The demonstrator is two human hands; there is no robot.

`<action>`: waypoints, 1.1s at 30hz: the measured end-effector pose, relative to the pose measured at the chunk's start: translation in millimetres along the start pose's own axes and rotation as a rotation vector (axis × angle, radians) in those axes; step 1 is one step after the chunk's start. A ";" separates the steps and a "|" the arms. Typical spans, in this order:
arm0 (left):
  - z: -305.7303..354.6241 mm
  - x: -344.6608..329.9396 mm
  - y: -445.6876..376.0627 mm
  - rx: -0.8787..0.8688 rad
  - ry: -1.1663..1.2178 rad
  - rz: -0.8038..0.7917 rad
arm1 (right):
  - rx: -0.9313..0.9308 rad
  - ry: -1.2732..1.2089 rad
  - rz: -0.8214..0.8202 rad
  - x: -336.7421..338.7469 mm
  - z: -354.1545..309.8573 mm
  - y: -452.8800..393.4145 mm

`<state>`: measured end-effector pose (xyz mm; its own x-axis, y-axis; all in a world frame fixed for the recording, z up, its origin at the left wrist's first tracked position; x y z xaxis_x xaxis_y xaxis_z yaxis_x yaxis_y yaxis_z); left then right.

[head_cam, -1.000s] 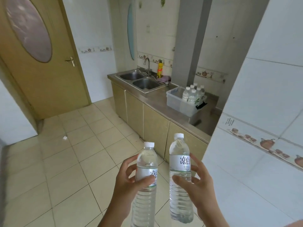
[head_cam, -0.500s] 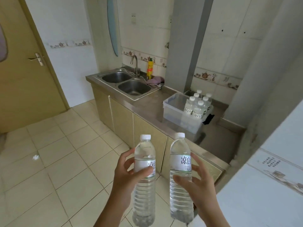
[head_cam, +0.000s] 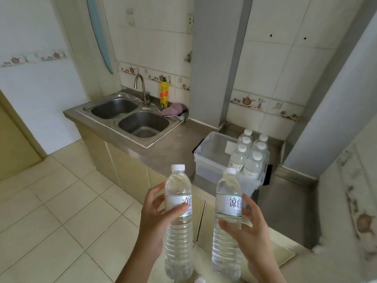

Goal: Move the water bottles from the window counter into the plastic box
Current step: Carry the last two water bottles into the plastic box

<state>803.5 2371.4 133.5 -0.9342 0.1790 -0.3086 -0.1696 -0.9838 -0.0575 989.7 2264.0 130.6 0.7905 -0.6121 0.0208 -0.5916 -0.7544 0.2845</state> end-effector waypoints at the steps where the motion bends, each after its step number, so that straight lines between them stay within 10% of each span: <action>1: -3.1 -4.8 -16.1 0.003 0.002 -0.001 | -0.011 -0.013 -0.005 -5.2 -2.0 -18.5; 14: -5.5 -90.3 -219.0 -0.048 -0.031 -0.176 | 0.000 -0.024 0.099 -39.8 -63.0 -204.5; 33: -102.8 -245.9 -418.6 0.064 0.129 -0.741 | 0.089 -0.012 0.704 -69.0 -76.3 -306.8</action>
<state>1136.4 2739.4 135.8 -0.5253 0.7887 -0.3194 -0.7607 -0.6035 -0.2392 1128.7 2555.8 115.0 0.2142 -0.9635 0.1605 -0.9724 -0.1948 0.1283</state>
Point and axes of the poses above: each hand's wrist, its own y-axis away from the middle knuckle, its own x-axis out of the back of the hand, z = x × y, the point moved 1 cm from there along -y, towards the middle knuckle, and after that the axes turned 12 degrees about -x, right-handed, at the moved point
